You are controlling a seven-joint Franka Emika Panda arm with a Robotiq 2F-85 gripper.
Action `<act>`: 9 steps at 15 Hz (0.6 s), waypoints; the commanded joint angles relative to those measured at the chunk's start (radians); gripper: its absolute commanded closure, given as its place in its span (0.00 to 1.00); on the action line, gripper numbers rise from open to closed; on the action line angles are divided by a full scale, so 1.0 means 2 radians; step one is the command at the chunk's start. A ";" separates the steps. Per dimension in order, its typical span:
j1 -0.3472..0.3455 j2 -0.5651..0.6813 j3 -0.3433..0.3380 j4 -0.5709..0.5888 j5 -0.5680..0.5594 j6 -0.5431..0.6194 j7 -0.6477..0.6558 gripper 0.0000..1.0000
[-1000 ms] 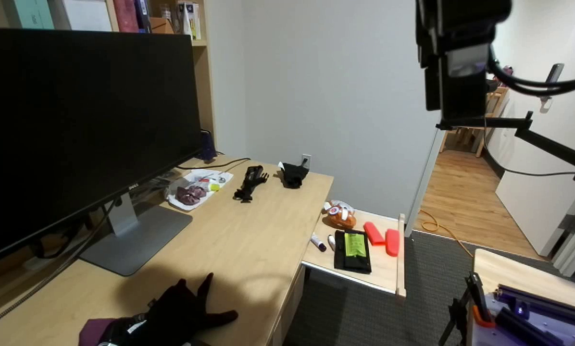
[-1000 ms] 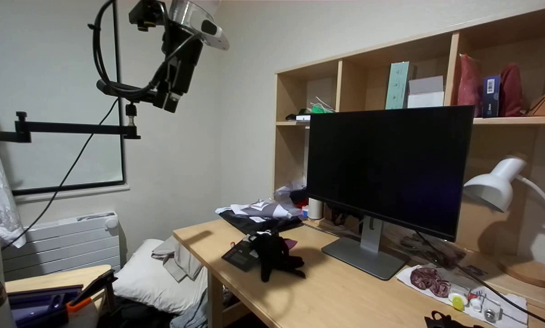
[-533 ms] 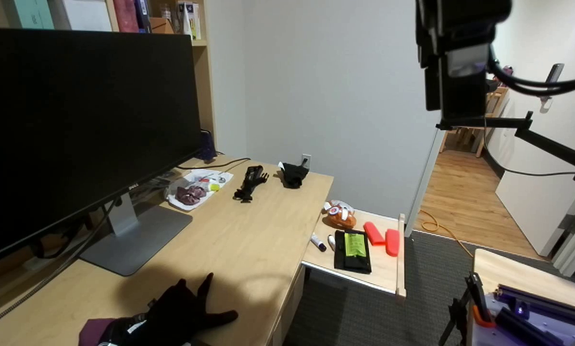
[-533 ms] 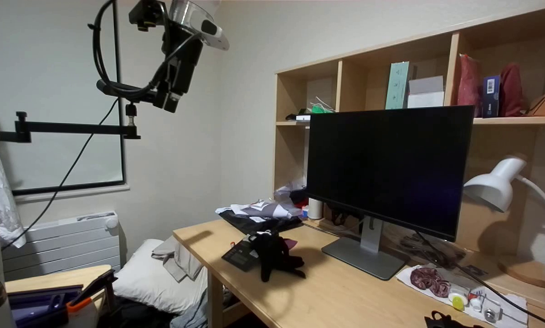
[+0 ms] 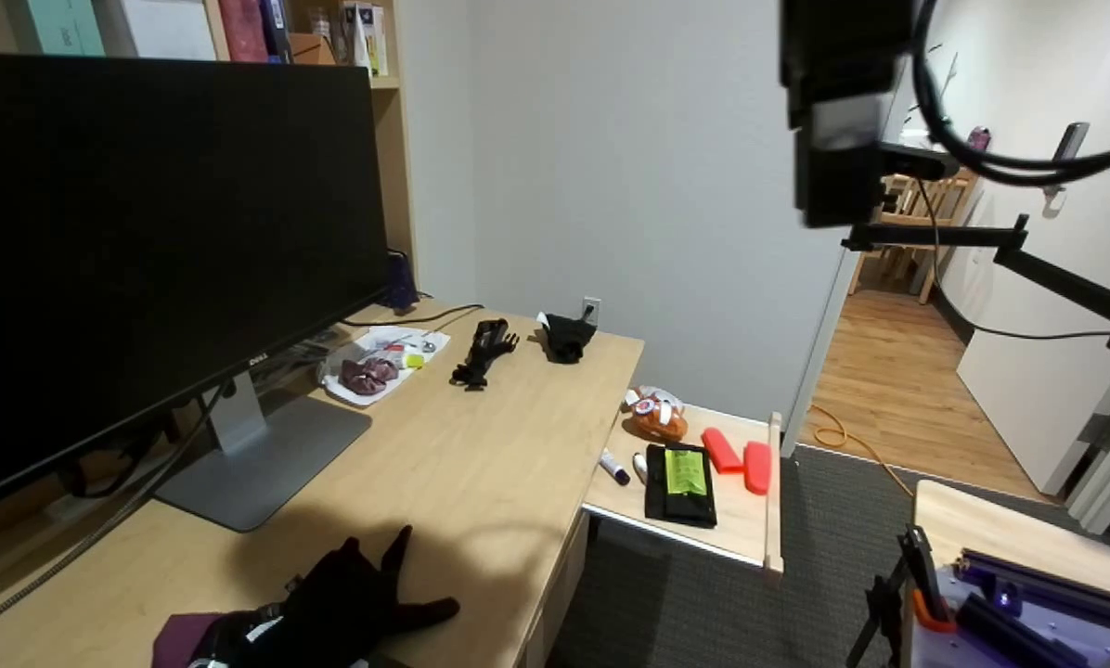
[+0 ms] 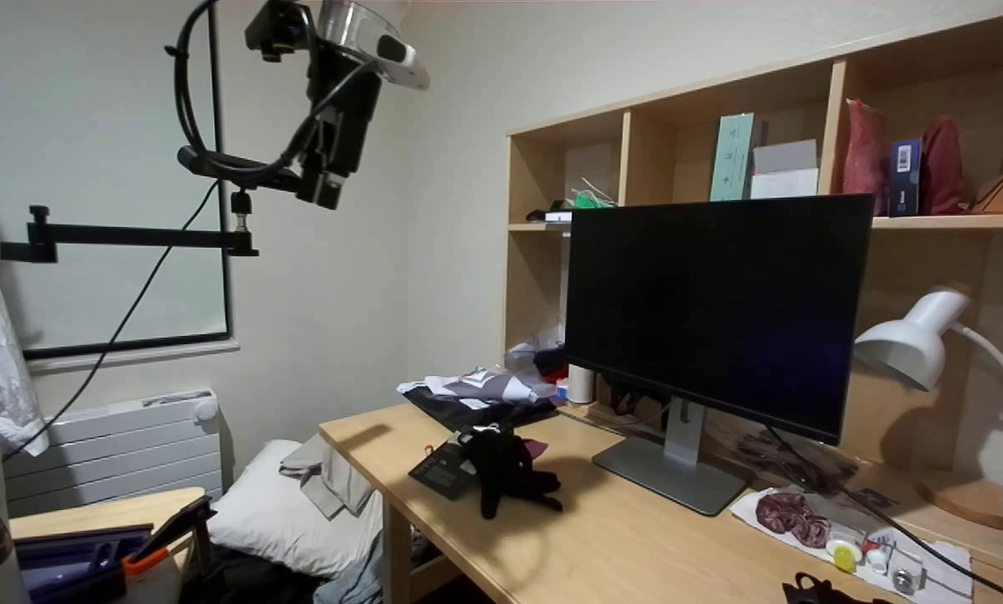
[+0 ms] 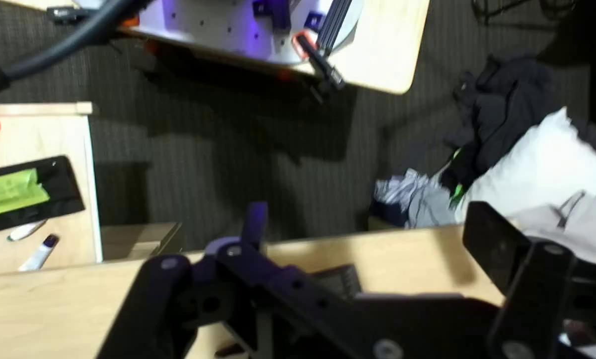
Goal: Move the black glove on the right to the left side of the desk
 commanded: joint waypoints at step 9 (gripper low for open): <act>-0.101 0.204 -0.045 0.024 -0.072 0.284 0.068 0.00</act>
